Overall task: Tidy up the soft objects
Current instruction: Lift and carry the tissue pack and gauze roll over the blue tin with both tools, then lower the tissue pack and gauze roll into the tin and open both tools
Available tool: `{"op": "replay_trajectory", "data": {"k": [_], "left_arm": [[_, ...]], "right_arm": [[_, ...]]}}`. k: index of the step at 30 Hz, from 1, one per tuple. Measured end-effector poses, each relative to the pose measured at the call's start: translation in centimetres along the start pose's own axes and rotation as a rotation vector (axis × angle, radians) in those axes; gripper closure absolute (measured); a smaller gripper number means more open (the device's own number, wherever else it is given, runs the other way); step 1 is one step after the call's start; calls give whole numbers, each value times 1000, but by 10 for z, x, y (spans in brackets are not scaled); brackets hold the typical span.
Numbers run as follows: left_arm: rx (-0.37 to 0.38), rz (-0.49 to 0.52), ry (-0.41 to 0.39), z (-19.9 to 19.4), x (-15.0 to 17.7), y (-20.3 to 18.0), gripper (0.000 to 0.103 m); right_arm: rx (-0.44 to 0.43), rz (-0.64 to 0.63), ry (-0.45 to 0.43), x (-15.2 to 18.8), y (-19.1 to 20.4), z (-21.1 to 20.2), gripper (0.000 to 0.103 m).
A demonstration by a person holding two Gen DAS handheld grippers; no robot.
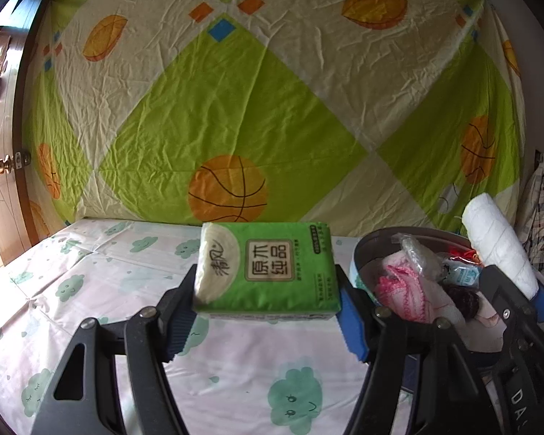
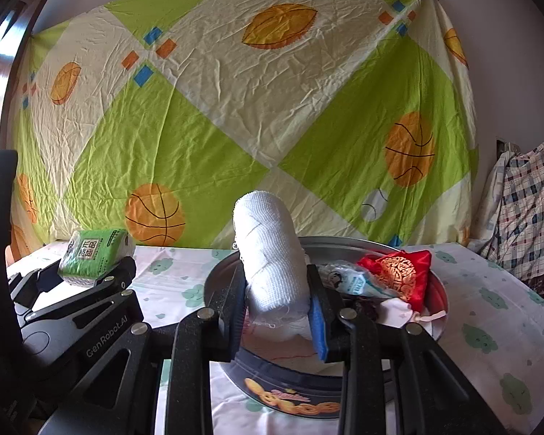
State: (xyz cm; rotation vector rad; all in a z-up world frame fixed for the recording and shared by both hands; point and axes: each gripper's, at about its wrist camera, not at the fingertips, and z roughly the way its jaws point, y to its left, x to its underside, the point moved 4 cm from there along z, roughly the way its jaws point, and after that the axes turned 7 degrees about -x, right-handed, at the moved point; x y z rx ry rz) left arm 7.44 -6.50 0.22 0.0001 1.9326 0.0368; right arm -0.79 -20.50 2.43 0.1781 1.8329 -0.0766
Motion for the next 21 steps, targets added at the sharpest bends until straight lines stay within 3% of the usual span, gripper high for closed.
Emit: {"op": "replay_trajectory", "data": {"k": [10,21], "left_arm": [[105,43,-2,-7,-5,-72,35],[168,108,-11,-8,-6,-132,35]], "right_arm": [[97,24,13,-4,-64,1,70],[135,17,27,-12,-99,14,70]]}}
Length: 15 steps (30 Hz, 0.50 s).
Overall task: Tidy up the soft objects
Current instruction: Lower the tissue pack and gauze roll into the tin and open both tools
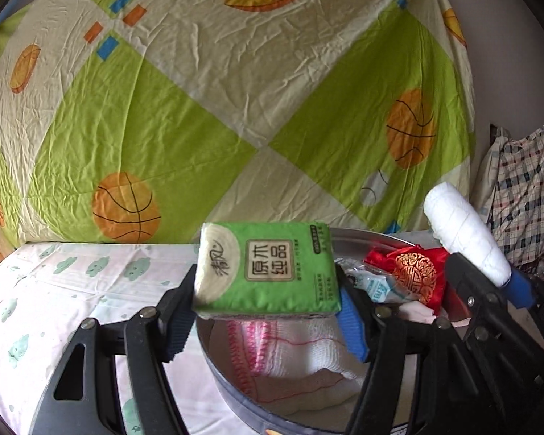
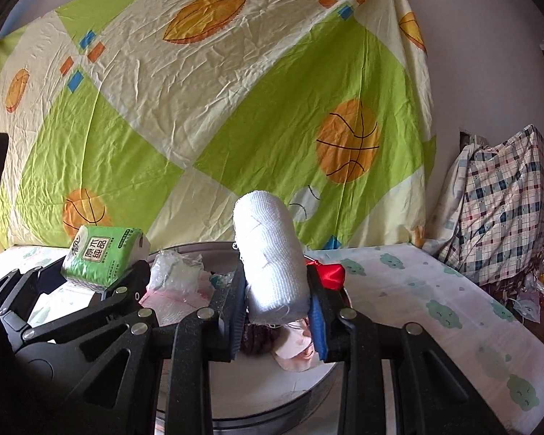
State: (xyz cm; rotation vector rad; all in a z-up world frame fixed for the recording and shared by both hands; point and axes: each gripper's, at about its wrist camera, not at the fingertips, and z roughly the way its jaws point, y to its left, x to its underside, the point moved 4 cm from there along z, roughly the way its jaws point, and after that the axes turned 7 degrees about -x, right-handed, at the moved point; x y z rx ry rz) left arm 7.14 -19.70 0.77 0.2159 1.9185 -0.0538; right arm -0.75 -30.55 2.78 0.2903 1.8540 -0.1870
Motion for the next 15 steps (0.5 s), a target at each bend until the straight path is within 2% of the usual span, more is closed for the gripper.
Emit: {"op": "replay_trajectory", "data": {"k": [7,15], "left_arm": [[26,-20,61,22,-5,-20,35],[11,-1,140,43,-8,-34,35]], "right_arm": [[-2,-6,46,-5,-18,23,70],[-12,-47,96,-9,-26,55,70]]}}
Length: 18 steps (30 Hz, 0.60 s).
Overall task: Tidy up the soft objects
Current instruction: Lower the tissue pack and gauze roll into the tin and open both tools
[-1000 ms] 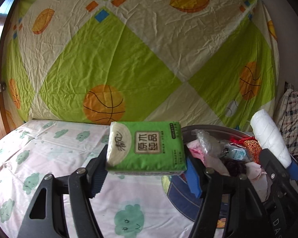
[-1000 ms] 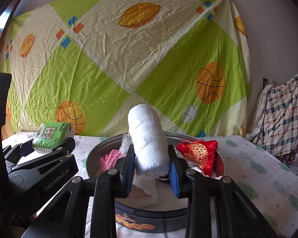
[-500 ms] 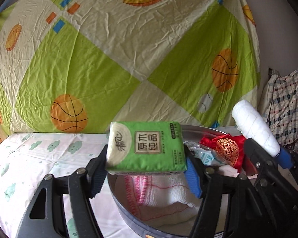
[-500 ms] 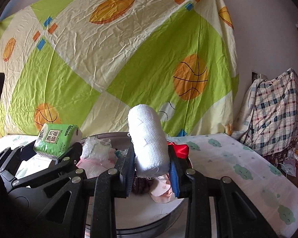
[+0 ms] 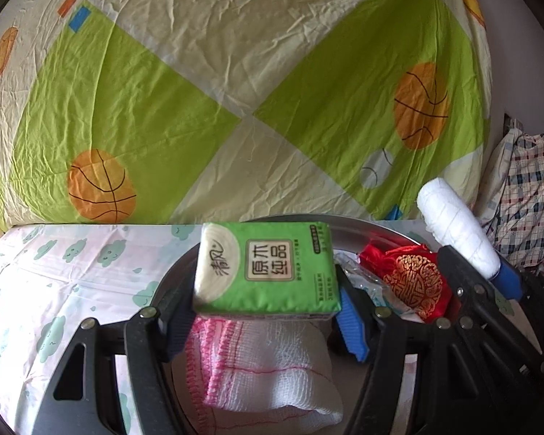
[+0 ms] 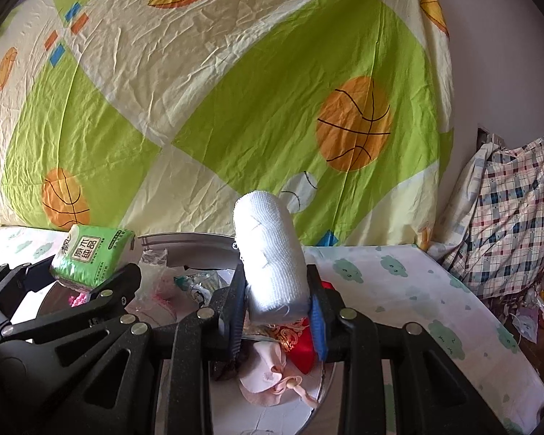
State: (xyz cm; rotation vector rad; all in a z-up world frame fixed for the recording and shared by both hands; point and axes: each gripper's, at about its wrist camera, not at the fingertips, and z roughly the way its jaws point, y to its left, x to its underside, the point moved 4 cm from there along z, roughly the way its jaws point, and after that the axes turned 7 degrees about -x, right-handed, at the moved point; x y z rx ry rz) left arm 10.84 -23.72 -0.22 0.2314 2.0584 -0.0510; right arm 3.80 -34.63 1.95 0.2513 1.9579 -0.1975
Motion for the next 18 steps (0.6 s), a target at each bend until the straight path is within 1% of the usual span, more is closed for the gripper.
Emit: {"op": "replay_trajectory", "data": {"k": [6,12,15,18], "left_arm": [[-22,11,33,7,-6,-1,35],[-15,5,102,16,-7,4,35],[-46,26,118,21,-4,4,35],[-66,37,112,22,-4,4,35]], "right_arm": [[-11,-21,26,-11,-1,17,70],[-63,-41,108,-18,3,37,70],[-63,-62,125,-18,6,40,70],[-73,-64,144,-19,7,43,70]]}}
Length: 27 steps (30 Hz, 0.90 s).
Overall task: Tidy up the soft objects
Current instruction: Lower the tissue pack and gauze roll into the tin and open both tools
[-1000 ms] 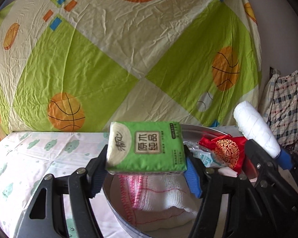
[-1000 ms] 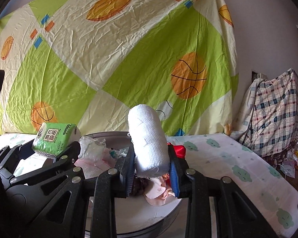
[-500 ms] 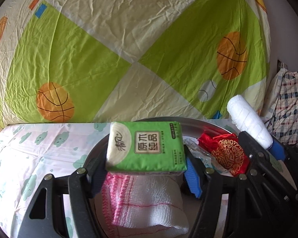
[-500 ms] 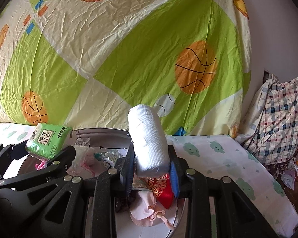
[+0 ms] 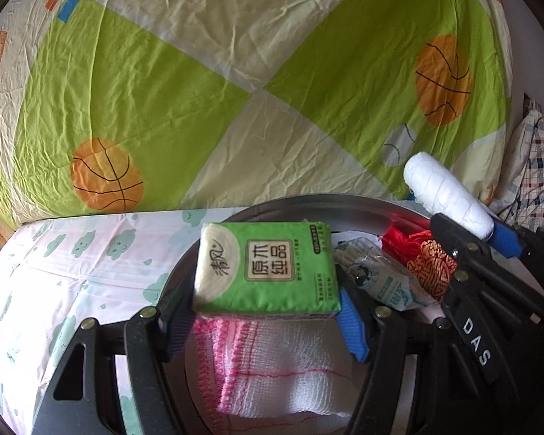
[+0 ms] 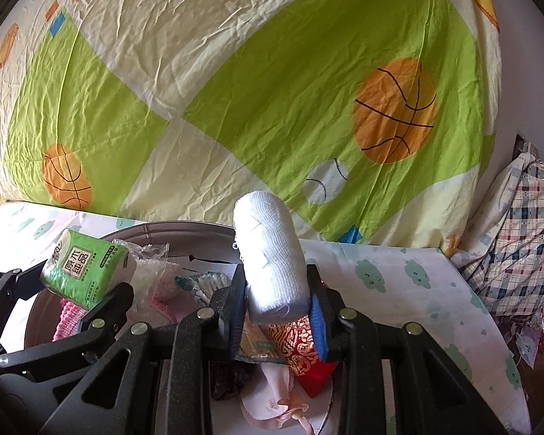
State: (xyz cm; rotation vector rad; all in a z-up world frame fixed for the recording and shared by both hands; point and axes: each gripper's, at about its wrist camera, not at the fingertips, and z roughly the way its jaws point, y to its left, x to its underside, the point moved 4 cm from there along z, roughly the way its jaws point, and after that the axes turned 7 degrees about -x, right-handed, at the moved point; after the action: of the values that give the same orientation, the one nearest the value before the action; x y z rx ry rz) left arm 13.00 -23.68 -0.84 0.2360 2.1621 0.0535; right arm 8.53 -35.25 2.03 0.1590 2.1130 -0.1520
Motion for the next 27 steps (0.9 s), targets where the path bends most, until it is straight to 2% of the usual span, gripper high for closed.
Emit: {"op": "replay_trajectory", "data": {"k": [9,11,12,13,15,18,22,27], "left_arm": [[-30,-10,10,3,-1,2,32],[-33,-15,8,2,-1,3,30],[-39,-19,-1,0,-1,4,25],[-50,-28,-20,-3,-1,7,14],[-88,-53,-90,-15,-4,16,0],[-159,-88,-176,-27,-10,28,1],[-104,-115,-201,-35,-12,34,1],[-87,-127,-212,-41,-3,38,0]], "right_arm": [[-11,-2,31,0,0,5,67],[-2,-5,30,1,0,4,57],[1,-4,25,1,-1,2,47],[-1,1,12,0,-2,-2,40],[-3,32,-27,-3,-7,-12,36],[-9,63,-41,-7,-13,-21,28],[-14,82,-61,-7,-14,-31,27],[5,82,-67,2,-10,-40,24]]}}
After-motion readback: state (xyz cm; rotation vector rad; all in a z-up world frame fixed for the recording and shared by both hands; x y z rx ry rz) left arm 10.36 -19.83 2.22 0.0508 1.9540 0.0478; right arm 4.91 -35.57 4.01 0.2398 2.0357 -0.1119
